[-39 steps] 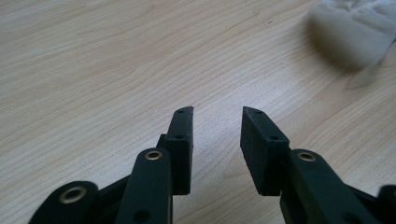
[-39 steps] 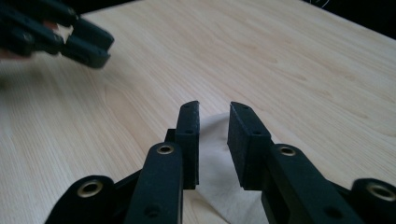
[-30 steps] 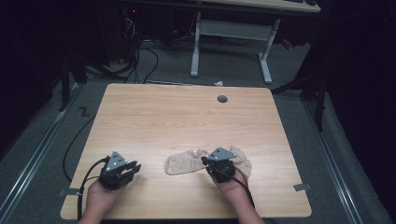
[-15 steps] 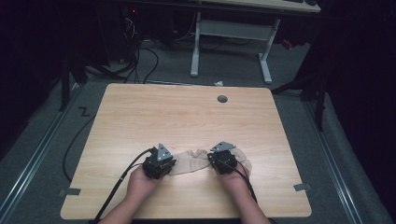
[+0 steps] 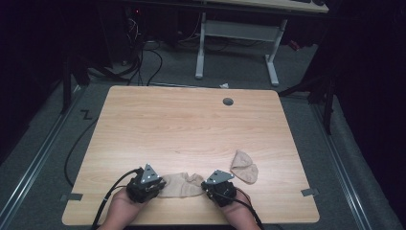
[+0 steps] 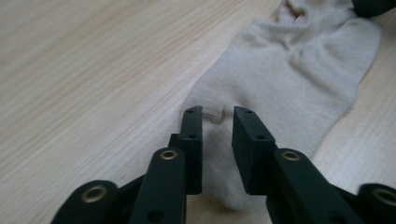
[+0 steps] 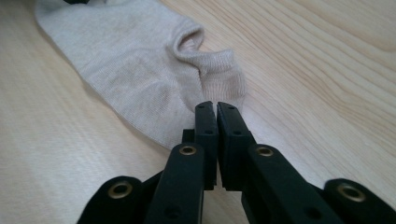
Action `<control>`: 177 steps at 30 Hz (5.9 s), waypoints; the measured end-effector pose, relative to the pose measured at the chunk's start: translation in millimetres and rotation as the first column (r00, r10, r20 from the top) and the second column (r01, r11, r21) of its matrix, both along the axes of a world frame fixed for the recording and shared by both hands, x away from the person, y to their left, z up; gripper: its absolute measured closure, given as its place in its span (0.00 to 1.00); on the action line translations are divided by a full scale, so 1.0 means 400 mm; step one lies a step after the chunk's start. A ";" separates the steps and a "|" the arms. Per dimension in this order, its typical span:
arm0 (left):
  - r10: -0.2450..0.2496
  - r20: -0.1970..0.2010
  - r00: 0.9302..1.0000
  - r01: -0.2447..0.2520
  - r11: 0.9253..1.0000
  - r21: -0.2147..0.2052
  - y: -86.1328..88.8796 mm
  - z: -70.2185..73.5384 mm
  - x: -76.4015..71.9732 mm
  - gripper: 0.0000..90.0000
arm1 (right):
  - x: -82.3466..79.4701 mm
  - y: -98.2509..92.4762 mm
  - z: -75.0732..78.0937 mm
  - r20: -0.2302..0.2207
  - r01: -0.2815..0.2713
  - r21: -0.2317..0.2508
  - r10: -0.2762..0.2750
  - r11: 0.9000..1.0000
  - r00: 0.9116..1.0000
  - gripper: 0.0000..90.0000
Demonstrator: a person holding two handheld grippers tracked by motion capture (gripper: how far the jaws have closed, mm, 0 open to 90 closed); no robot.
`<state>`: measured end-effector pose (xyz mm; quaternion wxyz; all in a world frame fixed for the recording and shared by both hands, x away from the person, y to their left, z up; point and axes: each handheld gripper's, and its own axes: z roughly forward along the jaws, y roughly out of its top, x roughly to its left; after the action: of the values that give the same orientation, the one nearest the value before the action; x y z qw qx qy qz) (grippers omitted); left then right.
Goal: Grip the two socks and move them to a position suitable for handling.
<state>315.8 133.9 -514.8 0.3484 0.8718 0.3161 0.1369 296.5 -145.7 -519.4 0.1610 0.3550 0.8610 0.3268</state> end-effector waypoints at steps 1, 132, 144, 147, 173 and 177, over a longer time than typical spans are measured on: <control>0.011 0.018 1.000 -0.011 0.999 -0.032 0.016 0.013 -0.006 0.80 | -0.003 -0.001 0.006 0.014 -0.004 0.007 0.003 1.000 1.000 0.95; 0.102 -0.006 0.995 -0.102 0.983 -0.150 -0.202 0.003 0.232 0.59 | 0.231 -0.220 0.027 0.050 0.338 0.125 -0.346 0.933 0.937 0.67; 0.111 -0.038 0.993 -0.115 0.988 -0.107 -0.223 -0.012 0.241 0.76 | 0.229 -0.197 -0.004 0.002 0.312 0.068 -0.313 0.948 0.950 0.69; 0.110 -0.038 0.993 -0.113 0.990 -0.083 -0.225 -0.016 0.239 0.80 | 0.226 -0.198 -0.005 0.000 0.316 0.057 -0.316 0.947 0.949 0.69; 0.106 0.041 0.993 -0.101 0.989 -0.108 -0.216 0.028 0.215 0.96 | 0.190 -0.191 0.026 0.087 0.277 0.107 -0.287 0.955 0.954 0.95; 0.099 0.063 0.993 -0.091 0.989 -0.114 -0.200 0.049 0.202 0.96 | 0.176 -0.182 0.047 0.120 0.267 0.128 -0.282 0.955 0.952 0.95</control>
<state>396.4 53.8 -495.1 0.3999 0.8298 0.3523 0.1657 366.8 -218.5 -500.6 0.2435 0.4565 0.7707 0.3720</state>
